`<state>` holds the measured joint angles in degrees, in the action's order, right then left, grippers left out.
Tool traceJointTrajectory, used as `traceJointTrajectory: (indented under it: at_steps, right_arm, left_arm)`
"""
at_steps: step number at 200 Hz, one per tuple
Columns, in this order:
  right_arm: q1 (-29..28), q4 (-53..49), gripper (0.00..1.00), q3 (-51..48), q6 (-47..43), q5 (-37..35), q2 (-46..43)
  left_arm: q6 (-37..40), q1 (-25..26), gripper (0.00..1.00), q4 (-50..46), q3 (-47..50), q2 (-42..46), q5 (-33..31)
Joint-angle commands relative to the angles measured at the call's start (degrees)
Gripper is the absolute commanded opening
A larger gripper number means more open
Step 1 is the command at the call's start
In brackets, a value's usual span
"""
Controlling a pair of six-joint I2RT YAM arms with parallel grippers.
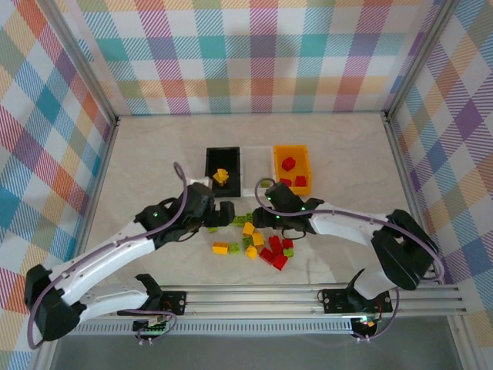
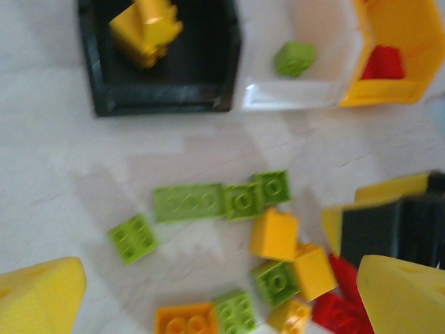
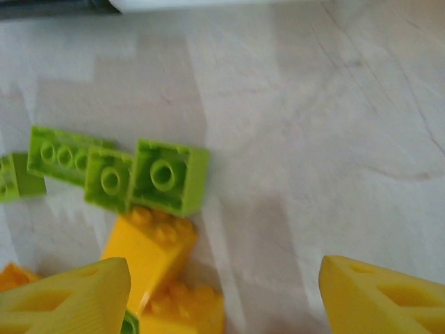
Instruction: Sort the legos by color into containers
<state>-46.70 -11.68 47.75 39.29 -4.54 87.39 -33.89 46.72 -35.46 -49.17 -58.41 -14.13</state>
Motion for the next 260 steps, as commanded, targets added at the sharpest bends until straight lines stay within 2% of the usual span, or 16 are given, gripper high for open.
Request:
traceJointTrajectory:
  at_steps: [1,61,124,139,158,169,184,228,260]
  right_arm:
    - [-0.2,2.0,0.69,4.0,4.0,-3.3,4.6]
    - [-0.2,-6.9,0.58,10.8,5.9,-6.2,13.4]
    - [1.1,-15.1,0.52,3.6,8.5,-14.3,5.3]
    - [1.4,-15.2,0.54,2.1,8.2,-15.4,1.5]
    - [1.4,-13.9,0.64,2.4,4.7,-14.0,-1.4]
    - [1.2,-13.1,0.71,3.4,3.0,-11.6,-1.3]
    - [0.4,-14.1,0.74,5.5,3.2,-9.0,0.8]
    - [-2.0,-13.5,0.76,6.4,6.9,-7.3,5.9]
    - [-2.1,-16.1,0.72,6.5,7.5,-8.7,7.9]
  left_arm:
    - [-3.4,0.1,1.00,-3.7,2.2,5.1,-4.3]
    - [-3.3,0.1,1.00,-7.1,3.5,9.3,-7.9]
    - [-3.1,-0.1,1.00,-5.5,4.7,8.3,-8.0]
    - [-3.1,-0.1,1.00,-5.5,4.7,8.1,-7.9]
    - [-3.1,-0.1,1.00,-5.3,4.8,8.0,-7.8]
    - [-3.2,-0.2,1.00,-5.2,4.9,8.0,-7.8]
    - [-3.3,-0.2,1.00,-5.1,5.1,8.0,-7.8]
    - [-3.4,-0.3,1.00,-5.3,5.8,8.1,-7.8]
    - [-3.4,-0.4,1.00,-5.6,6.3,8.1,-7.7]
